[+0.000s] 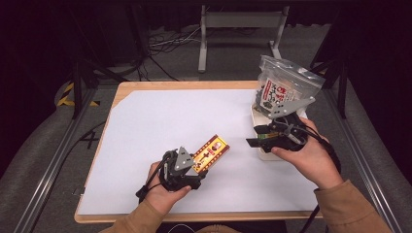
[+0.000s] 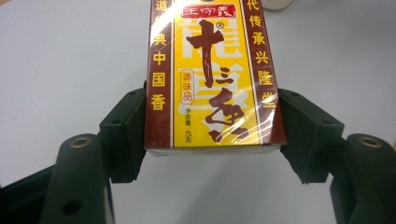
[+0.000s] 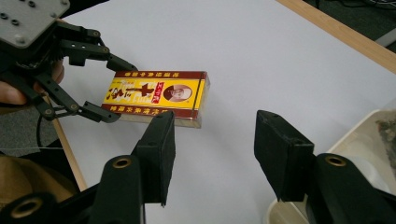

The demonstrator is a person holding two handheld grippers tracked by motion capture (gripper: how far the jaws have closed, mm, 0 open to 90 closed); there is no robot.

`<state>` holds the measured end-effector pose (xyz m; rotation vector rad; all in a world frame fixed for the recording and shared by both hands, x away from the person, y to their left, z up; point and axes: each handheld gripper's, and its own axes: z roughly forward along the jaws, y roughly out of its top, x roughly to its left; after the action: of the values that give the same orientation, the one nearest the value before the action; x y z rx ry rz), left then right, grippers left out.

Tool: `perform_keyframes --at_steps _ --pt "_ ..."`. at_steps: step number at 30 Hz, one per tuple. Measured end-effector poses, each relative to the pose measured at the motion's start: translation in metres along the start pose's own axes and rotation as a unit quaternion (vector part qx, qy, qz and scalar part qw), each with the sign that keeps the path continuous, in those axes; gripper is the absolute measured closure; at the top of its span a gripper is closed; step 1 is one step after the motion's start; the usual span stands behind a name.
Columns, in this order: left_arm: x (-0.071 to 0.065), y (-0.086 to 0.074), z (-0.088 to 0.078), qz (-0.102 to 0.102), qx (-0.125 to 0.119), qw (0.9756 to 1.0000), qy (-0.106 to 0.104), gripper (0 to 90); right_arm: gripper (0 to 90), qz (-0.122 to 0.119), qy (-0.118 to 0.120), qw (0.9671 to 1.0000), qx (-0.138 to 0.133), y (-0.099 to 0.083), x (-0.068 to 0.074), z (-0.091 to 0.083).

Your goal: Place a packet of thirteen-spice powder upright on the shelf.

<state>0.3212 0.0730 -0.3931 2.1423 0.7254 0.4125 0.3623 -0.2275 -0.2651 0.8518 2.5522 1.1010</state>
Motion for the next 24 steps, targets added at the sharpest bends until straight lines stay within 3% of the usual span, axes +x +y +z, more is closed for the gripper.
perform_keyframes --at_steps 8,14,24 --pt "-0.008 -0.001 -0.008 0.015 -0.021 0.9996 0.006 32.2 46.3 0.014 0.018 0.9994 0.025 0.009 0.009 0.026" --pt "-0.013 -0.003 -0.011 0.024 -0.029 0.9993 0.006 32.2 44.7 0.046 0.03 0.9979 0.034 0.016 0.01 0.042" --pt "-0.022 -0.005 -0.017 0.032 -0.044 0.9985 0.002 32.2 42.9 0.077 0.041 0.9941 0.064 0.016 0.009 0.064"
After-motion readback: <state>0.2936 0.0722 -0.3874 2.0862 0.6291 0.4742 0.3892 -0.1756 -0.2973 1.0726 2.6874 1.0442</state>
